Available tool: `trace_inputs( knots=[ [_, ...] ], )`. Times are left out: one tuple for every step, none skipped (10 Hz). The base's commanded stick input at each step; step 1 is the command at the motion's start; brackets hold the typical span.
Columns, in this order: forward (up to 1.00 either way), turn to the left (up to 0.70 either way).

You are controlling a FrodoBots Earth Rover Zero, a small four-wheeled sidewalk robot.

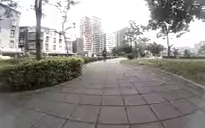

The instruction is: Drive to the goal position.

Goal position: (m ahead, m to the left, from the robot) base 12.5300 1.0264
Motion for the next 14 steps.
trace_inputs(
  knots=[
    [0.85,0.00],
    [0.85,0.00],
    [0.85,0.00],
    [0.85,0.00],
    [0.85,0.00],
    [0.85,0.00],
    [0.85,0.00],
    [0.85,0.00],
    [0.85,0.00],
    [0.85,0.00],
    [0.85,0.00],
    [0.85,0.00],
    [0.85,0.00],
    [0.85,0.00]
  ],
)
